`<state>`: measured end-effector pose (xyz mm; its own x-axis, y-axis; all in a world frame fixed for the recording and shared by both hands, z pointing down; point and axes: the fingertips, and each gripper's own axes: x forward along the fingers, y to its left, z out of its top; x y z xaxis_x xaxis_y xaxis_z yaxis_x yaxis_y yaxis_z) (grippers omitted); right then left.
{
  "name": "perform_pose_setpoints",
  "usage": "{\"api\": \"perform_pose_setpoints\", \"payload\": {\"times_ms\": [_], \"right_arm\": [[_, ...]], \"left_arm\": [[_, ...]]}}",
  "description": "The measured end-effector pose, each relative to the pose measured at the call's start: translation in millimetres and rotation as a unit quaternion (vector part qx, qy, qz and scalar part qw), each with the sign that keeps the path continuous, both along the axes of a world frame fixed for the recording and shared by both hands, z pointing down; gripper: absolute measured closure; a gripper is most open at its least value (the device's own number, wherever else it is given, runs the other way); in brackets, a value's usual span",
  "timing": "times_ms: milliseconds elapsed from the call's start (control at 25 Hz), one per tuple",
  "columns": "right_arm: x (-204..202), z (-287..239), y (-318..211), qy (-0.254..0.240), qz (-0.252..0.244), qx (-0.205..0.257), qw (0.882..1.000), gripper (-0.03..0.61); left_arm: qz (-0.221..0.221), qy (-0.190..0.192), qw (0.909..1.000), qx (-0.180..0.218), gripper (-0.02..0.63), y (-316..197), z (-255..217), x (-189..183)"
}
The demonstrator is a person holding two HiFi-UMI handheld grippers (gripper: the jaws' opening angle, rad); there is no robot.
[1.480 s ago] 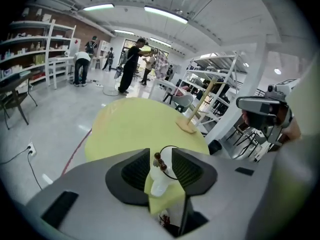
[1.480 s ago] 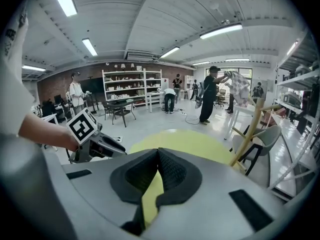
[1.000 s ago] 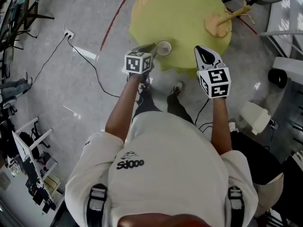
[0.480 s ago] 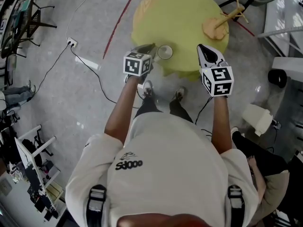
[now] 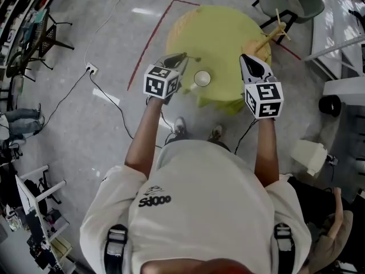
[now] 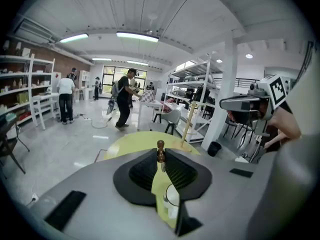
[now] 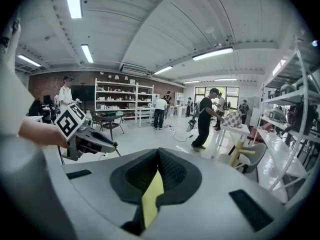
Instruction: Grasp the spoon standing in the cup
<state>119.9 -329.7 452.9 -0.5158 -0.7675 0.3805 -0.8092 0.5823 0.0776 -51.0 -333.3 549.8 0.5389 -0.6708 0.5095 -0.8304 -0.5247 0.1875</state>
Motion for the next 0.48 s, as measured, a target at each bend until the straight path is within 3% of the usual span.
{"api": "perform_pose_setpoints", "payload": {"times_ms": [480], "right_arm": [[-1,-82,-6,0.018,-0.007,0.091,0.996,0.557]], "left_arm": [[0.014,-0.048,0.9881,0.146,0.549,-17,-122,-13]]}}
